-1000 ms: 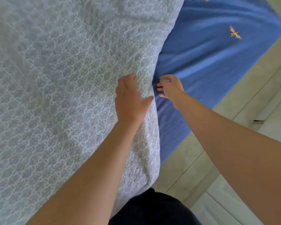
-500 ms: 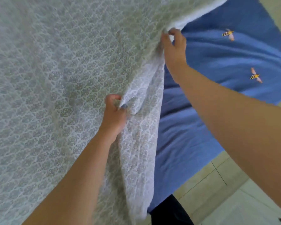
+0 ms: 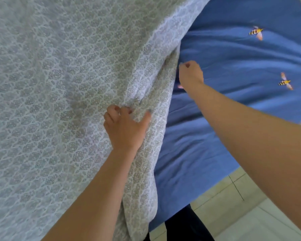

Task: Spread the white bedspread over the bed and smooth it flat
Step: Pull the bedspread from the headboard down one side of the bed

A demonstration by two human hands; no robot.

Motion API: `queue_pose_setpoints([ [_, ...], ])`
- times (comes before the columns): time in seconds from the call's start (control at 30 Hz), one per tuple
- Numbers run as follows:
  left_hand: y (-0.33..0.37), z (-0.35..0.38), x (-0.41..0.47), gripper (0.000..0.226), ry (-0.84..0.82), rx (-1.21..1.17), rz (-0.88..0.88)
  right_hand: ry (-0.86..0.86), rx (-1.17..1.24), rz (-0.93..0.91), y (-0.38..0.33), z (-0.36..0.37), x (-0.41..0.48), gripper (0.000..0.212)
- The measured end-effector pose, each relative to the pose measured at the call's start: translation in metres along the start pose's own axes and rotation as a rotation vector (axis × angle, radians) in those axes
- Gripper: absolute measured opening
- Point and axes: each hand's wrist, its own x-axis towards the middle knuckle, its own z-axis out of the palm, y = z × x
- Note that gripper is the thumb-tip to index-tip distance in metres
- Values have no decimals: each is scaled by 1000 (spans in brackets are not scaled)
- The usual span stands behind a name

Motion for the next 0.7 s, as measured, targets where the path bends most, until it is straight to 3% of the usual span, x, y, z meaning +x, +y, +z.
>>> queue_pose_setpoints([
  [0.1,2,10,-24,98,-26,115,185,-260,73,-3,8,-2,-5,27],
  [0.17,2,18,-39,106,-119,57,328,-208,-89,-137,13,-7,-3,32],
  [0.23,4,24,-48,91,-136,55,458,-111,-160,-188,21,-19,-3,41],
  [0.3,10,26,-56,58,-162,116,550,-66,-185,-188,34,-32,-4,42],
  [0.4,26,35,-70,23,-248,171,600,-2,-229,-143,63,-61,-9,38],
  [0.43,35,40,-76,27,-257,177,606,35,-219,-126,72,-73,-10,35],
  [0.57,62,70,-107,98,-234,361,629,202,-186,-79,102,-114,-15,24],
  [0.63,72,83,-124,108,-189,435,634,255,-157,-54,120,-137,-19,28],
  [0.7,81,94,-135,96,-163,429,608,274,-162,-40,137,-159,-21,37],
])
